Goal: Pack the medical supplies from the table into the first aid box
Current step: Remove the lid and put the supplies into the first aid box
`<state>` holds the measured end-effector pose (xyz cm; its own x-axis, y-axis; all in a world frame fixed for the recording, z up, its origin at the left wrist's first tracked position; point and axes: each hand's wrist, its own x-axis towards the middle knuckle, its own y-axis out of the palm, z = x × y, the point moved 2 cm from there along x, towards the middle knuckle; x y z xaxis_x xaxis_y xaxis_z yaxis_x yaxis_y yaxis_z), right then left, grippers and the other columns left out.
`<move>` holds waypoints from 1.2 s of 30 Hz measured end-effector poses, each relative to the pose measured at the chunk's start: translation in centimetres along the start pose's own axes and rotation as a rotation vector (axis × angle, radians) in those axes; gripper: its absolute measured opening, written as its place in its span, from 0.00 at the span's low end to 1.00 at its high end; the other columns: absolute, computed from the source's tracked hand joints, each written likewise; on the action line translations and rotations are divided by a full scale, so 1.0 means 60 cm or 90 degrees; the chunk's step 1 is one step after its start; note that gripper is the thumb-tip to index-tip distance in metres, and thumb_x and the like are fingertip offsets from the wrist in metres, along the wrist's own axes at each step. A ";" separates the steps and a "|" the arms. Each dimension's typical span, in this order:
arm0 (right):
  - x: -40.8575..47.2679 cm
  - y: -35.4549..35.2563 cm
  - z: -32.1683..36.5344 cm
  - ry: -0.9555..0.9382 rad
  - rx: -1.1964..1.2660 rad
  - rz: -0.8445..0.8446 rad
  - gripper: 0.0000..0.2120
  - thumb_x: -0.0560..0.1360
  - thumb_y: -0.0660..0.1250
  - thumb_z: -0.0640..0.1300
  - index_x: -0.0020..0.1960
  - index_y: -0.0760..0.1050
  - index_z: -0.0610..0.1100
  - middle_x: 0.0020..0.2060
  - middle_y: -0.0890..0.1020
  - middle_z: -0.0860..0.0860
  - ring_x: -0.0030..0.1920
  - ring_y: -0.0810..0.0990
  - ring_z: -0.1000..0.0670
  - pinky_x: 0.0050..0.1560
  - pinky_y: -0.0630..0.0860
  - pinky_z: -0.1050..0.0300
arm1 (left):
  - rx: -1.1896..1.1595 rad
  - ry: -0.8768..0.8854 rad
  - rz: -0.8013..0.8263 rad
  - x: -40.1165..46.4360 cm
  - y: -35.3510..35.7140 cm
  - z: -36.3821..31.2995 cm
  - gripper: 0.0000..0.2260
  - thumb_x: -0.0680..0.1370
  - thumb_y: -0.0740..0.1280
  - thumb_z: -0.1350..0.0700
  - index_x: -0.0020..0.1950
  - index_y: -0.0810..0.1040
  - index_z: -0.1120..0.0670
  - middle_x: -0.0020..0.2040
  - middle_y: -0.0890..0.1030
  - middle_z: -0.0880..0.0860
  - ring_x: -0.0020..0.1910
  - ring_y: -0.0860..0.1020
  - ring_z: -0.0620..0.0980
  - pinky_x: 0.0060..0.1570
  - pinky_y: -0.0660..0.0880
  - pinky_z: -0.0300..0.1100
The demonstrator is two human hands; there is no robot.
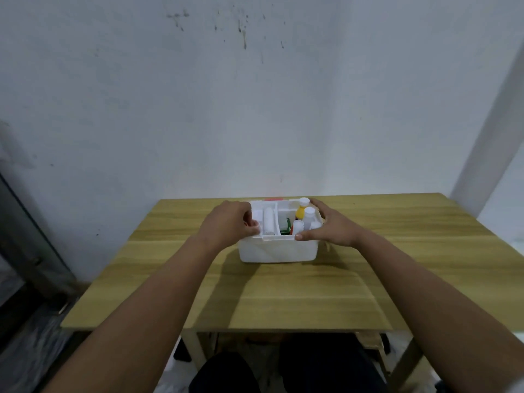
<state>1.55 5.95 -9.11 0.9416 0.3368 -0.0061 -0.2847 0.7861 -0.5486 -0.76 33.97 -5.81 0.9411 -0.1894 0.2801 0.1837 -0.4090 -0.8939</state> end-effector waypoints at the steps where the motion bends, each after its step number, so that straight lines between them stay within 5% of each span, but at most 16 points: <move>1: 0.001 0.000 -0.002 0.001 0.000 -0.001 0.53 0.60 0.85 0.59 0.78 0.62 0.60 0.64 0.80 0.62 0.62 0.79 0.61 0.59 0.76 0.60 | 0.007 0.000 0.001 0.000 0.000 -0.001 0.10 0.71 0.76 0.45 0.38 0.80 0.48 0.37 0.82 0.43 0.39 0.81 0.43 0.41 0.80 0.52; 8: -0.001 0.000 0.000 0.003 0.001 -0.001 0.53 0.60 0.85 0.59 0.78 0.61 0.60 0.64 0.80 0.63 0.62 0.79 0.61 0.56 0.75 0.62 | -0.014 -0.005 0.034 -0.007 -0.011 0.006 0.11 0.72 0.70 0.38 0.45 0.87 0.41 0.44 0.83 0.40 0.45 0.79 0.40 0.45 0.79 0.46; 14: 0.001 0.000 -0.002 0.014 -0.009 -0.005 0.59 0.57 0.85 0.64 0.80 0.59 0.59 0.66 0.79 0.61 0.65 0.79 0.57 0.62 0.77 0.57 | -0.049 0.034 0.049 -0.017 -0.020 0.002 0.11 0.75 0.69 0.50 0.54 0.87 0.41 0.45 0.76 0.46 0.43 0.75 0.44 0.39 0.73 0.41; 21: 0.002 -0.001 -0.003 0.010 -0.006 0.002 0.56 0.58 0.85 0.62 0.79 0.60 0.59 0.65 0.80 0.61 0.64 0.79 0.56 0.65 0.77 0.52 | -0.107 -0.025 0.001 -0.017 -0.017 0.011 0.02 0.71 0.76 0.56 0.40 0.85 0.49 0.42 0.81 0.45 0.40 0.78 0.42 0.39 0.73 0.40; 24: 0.003 -0.006 0.003 0.014 -0.016 0.016 0.54 0.61 0.85 0.59 0.79 0.59 0.57 0.66 0.77 0.60 0.65 0.77 0.54 0.61 0.75 0.57 | -0.095 -0.020 -0.045 -0.011 -0.013 0.017 0.02 0.73 0.73 0.53 0.41 0.85 0.50 0.45 0.78 0.45 0.43 0.77 0.42 0.41 0.75 0.41; 29: 0.026 -0.019 0.005 0.075 0.024 -0.024 0.51 0.63 0.76 0.71 0.79 0.60 0.57 0.64 0.78 0.51 0.60 0.80 0.50 0.55 0.81 0.50 | -0.219 -0.182 -0.127 0.014 0.009 0.053 0.09 0.78 0.69 0.48 0.53 0.82 0.51 0.53 0.81 0.47 0.47 0.80 0.46 0.47 0.78 0.44; 32: 0.049 -0.026 0.000 0.121 0.089 -0.075 0.45 0.69 0.67 0.75 0.78 0.65 0.52 0.64 0.79 0.52 0.58 0.82 0.49 0.54 0.83 0.48 | -0.391 -0.344 -0.020 0.040 0.036 0.074 0.23 0.77 0.68 0.37 0.62 0.80 0.53 0.57 0.82 0.51 0.52 0.81 0.52 0.50 0.81 0.48; 36: 0.088 -0.027 -0.019 0.177 0.155 -0.095 0.41 0.67 0.63 0.80 0.65 0.80 0.50 0.59 0.85 0.50 0.58 0.83 0.48 0.65 0.77 0.42 | -0.545 -0.447 0.133 0.069 0.070 0.095 0.34 0.71 0.63 0.25 0.52 0.86 0.54 0.48 0.87 0.55 0.49 0.84 0.57 0.58 0.79 0.52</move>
<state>7.18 5.86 -9.20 0.9792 0.0828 -0.1850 -0.1439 0.9268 -0.3469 5.54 36.54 -10.42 0.9315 0.1072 -0.3477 0.0020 -0.9571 -0.2898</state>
